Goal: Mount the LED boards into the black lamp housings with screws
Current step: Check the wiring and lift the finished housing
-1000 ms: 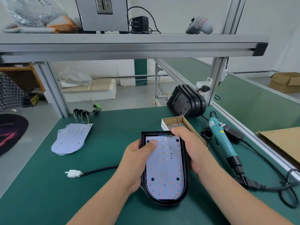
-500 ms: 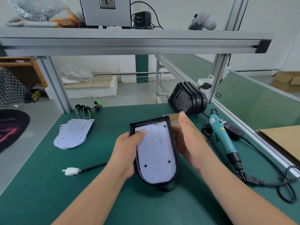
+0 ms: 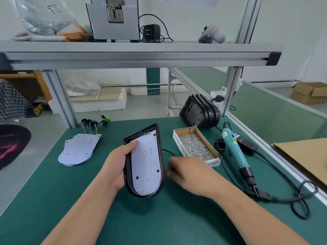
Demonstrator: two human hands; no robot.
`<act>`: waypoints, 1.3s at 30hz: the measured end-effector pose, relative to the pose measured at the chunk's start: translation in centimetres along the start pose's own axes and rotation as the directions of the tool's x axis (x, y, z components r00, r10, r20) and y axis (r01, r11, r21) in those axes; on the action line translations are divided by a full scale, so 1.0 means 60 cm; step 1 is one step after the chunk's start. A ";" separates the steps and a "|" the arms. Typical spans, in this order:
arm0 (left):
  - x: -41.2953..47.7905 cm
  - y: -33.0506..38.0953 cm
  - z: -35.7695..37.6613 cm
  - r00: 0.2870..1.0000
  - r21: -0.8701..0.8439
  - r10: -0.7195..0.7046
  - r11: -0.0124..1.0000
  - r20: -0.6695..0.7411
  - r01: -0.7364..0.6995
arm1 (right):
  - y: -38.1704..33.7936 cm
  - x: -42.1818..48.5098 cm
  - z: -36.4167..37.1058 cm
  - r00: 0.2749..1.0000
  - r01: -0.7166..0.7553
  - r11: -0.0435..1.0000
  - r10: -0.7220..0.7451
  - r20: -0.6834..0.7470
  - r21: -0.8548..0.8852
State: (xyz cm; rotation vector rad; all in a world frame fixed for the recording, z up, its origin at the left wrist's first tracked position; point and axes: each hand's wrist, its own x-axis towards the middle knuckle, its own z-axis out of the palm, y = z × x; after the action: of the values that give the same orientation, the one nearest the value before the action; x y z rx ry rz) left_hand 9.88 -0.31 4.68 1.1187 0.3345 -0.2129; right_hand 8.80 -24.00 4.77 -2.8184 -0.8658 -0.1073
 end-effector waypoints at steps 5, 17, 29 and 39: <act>0.003 -0.019 0.011 0.998 -0.011 0.033 0.999 0.053 -0.032 | 0.051 -0.009 -0.035 0.981 -0.114 0.860 0.177 -0.081 0.497; 0.010 -0.045 0.016 0.999 -0.029 0.025 0.999 0.030 -0.024 | 0.111 -0.023 -0.050 0.974 0.120 -0.030 0.197 -0.112 0.992; -0.050 -0.054 0.069 0.900 0.556 0.037 0.776 0.434 -0.300 | 0.059 -0.007 -0.039 0.965 -0.190 0.592 0.258 0.039 0.783; -0.048 -0.066 0.084 0.919 0.511 0.134 0.797 0.371 -0.322 | 0.062 -0.022 -0.064 0.978 -0.205 0.535 0.081 0.192 0.820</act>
State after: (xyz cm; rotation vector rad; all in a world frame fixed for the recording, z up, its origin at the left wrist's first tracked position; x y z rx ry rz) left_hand 6.65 -6.52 4.40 1.6756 -0.1793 -0.2789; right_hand 9.74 -28.54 7.75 -1.9465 -0.4819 0.4246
